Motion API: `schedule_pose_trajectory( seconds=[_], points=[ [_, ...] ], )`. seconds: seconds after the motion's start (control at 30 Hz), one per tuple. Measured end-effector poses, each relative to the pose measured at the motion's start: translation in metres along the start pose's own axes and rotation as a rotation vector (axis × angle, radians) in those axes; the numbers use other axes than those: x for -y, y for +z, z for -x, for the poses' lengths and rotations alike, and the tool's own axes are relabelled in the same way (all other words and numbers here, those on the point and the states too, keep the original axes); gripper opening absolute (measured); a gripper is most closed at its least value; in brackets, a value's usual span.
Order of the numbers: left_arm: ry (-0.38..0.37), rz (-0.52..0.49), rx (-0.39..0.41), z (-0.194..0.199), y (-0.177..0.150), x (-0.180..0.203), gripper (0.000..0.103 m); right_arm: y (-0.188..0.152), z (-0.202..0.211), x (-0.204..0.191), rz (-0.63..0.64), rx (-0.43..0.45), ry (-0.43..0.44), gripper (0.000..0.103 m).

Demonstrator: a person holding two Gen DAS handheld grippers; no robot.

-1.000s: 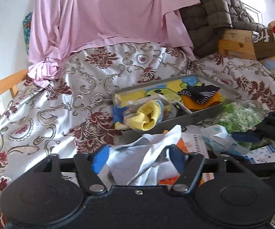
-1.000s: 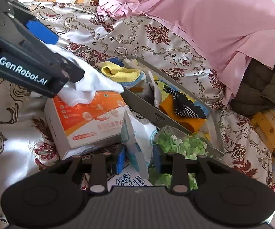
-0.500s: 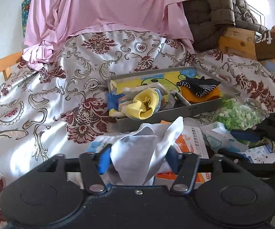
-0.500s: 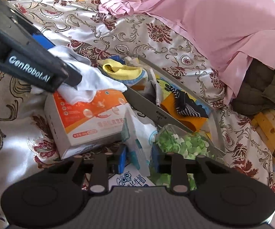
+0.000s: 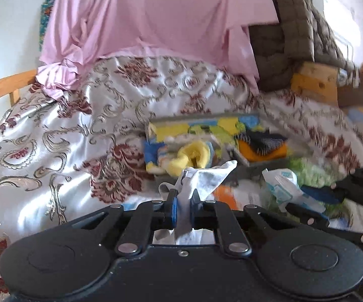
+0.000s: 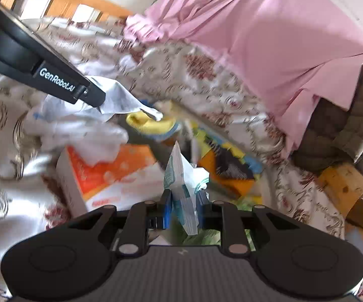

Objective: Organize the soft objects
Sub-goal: 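Lift the white cloth with the left gripper while the right gripper lifts the wipes packet, then carry both held items over the cartoon tray, lower them and open both grippers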

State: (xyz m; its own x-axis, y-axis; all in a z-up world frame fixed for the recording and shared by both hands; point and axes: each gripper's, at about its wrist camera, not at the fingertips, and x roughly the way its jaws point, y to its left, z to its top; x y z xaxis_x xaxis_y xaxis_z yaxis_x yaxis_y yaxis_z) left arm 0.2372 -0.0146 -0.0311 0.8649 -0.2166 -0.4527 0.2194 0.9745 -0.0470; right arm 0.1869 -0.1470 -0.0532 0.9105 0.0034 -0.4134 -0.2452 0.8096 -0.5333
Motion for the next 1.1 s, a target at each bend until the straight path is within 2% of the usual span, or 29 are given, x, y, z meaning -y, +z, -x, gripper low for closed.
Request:
schedule_pose_trajectory(
  seconds=[0.13, 0.3, 0.47, 0.63, 0.73, 0.87, 1.0, 1.1],
  points=[
    [0.002, 0.031, 0.061, 0.011, 0.011, -0.001, 0.01, 0.008, 0.006, 0.011, -0.02, 0.062, -0.034, 0.023],
    [0.014, 0.084, 0.076, 0.003, 0.035, -0.001, 0.01, 0.017, 0.001, 0.031, -0.073, 0.097, -0.062, 0.021],
    [0.011, 0.091, 0.088, -0.021, 0.056, 0.009, 0.01, 0.02, -0.006, 0.049, -0.107, 0.129, -0.078, 0.02],
    [-0.007, 0.105, 0.103, -0.057, 0.08, 0.019, 0.01, 0.024, -0.029, 0.065, -0.062, 0.191, -0.153, 0.02],
    [-0.019, 0.094, 0.093, -0.082, 0.094, 0.029, 0.01, 0.026, -0.056, 0.084, -0.089, 0.174, -0.201, 0.02],
    [-0.04, 0.084, 0.055, -0.118, 0.108, 0.047, 0.011, 0.025, -0.085, 0.116, -0.199, 0.123, -0.213, 0.02],
    [-0.063, 0.081, 0.006, -0.148, 0.114, 0.066, 0.011, 0.015, -0.103, 0.144, -0.325, 0.062, -0.168, 0.021],
    [-0.066, 0.073, -0.055, -0.168, 0.113, 0.079, 0.011, 0.006, -0.111, 0.156, -0.396, 0.011, -0.102, 0.021]
  ],
)
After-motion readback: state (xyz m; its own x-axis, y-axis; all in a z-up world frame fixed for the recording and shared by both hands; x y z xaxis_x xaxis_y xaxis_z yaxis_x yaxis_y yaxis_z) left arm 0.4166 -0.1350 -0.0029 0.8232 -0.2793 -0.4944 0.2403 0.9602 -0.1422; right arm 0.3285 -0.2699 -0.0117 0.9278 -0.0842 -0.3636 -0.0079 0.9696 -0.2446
